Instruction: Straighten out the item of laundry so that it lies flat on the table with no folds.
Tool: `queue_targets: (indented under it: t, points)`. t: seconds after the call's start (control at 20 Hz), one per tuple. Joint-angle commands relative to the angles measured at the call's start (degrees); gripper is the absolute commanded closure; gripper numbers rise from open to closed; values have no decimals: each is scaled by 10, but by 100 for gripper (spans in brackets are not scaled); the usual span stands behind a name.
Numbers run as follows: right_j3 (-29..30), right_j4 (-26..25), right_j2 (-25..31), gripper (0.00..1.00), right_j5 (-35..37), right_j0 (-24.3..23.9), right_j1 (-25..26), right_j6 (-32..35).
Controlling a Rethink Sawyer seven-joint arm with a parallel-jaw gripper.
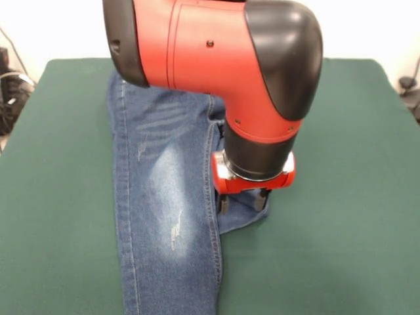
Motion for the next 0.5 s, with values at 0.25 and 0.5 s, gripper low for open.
queue_targets:
  t: [0.25, 0.5]
  points:
    - [80, 56, 72, 0, 24, -2, 1, 86]
    - [81, 57, 66, 0, 15, 0, 4, 82]
